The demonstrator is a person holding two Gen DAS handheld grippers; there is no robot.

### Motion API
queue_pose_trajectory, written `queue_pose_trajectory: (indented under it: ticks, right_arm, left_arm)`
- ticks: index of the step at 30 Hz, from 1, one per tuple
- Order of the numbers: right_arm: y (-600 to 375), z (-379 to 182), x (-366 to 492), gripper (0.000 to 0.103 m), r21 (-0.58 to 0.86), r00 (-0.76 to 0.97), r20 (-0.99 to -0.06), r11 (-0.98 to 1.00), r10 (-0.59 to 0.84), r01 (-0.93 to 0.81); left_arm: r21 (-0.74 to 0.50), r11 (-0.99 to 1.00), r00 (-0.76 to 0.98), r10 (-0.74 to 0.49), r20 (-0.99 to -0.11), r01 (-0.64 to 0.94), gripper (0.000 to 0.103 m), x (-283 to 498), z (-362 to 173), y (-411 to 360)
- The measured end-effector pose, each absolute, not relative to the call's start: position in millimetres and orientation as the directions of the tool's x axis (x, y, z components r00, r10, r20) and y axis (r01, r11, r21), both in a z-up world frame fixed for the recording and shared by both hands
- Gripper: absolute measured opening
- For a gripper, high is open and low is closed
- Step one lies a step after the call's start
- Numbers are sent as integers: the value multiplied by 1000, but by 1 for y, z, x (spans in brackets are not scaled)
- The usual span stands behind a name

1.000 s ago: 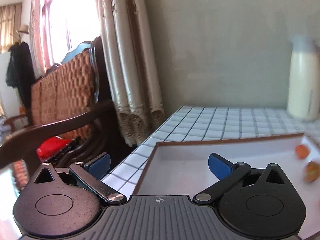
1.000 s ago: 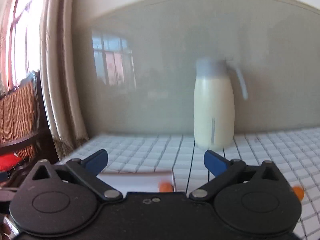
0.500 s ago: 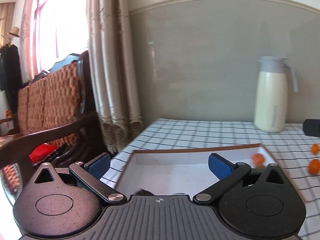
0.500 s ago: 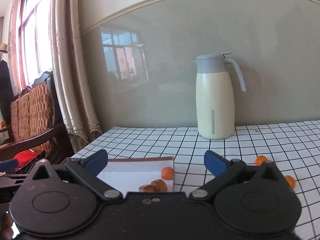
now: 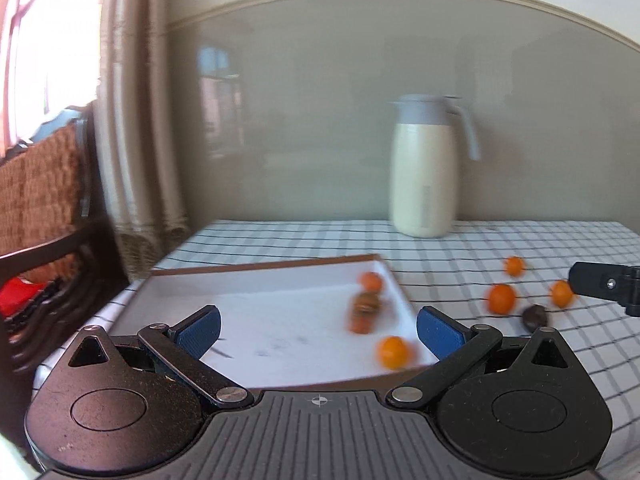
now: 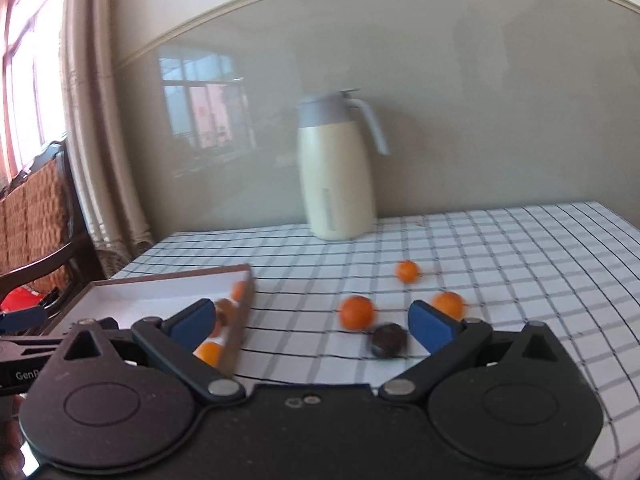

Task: Organize fruits
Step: 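Move both open tools back over the remaining fruits on the table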

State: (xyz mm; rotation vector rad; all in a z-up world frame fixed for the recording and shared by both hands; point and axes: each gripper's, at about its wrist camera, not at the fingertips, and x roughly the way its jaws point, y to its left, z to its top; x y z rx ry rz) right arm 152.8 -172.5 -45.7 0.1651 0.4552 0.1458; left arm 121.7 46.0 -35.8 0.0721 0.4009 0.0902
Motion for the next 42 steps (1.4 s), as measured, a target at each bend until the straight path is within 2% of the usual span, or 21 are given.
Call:
queue_pose_trajectory:
  ticks: [3,9,12,23,42]
  right_arm:
    - [-193,-51,149,96,189,888,-442,981,131,-50]
    - [-224,-63,151,80,184,874,-480,983,80,11]
    - [-237,-68,153,78,184,868,-493,982,64,32]
    - [-251,-88,171,50,223,845,-525,974,98,26]
    - [-205,-111,232,50,199,800,-579,979,158,-49]
  left_arm:
    - [87,996,919,45,-391,-11,103,124,-39,19]
    - [88,993,913,-41,-407,84,103,132,-47,-29]
    - [87,990,907,-68,-415,114,103,137,-52,-48]
    - [84,988,892,-82,-444,132,103,165,-66,-73]
    - [87,995,909,-8,-417,48,103,192,-63,-36]
